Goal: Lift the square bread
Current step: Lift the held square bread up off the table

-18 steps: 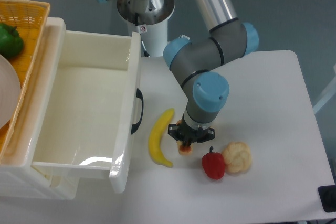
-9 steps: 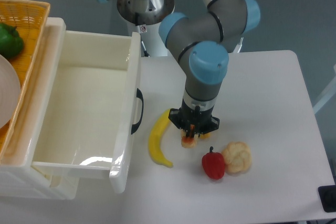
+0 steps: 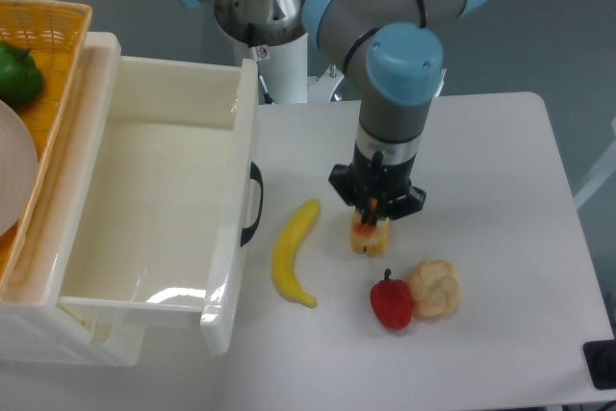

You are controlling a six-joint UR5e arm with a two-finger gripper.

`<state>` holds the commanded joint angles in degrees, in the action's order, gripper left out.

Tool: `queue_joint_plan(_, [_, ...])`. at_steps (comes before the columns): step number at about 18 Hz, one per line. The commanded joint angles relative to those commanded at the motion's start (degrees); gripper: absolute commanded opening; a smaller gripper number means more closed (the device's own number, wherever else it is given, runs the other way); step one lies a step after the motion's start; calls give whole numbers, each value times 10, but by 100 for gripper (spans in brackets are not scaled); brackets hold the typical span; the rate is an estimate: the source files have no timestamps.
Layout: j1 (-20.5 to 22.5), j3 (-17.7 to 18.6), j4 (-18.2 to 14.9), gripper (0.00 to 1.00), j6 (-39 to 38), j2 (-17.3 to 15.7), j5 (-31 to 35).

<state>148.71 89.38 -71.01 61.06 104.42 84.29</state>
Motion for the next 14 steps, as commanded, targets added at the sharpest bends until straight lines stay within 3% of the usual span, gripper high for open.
queue_joint_plan(7, [17,1,-30,0,20,-18,35])
queue_joint_plan(14, [15,4,-40,0,24,-23,56])
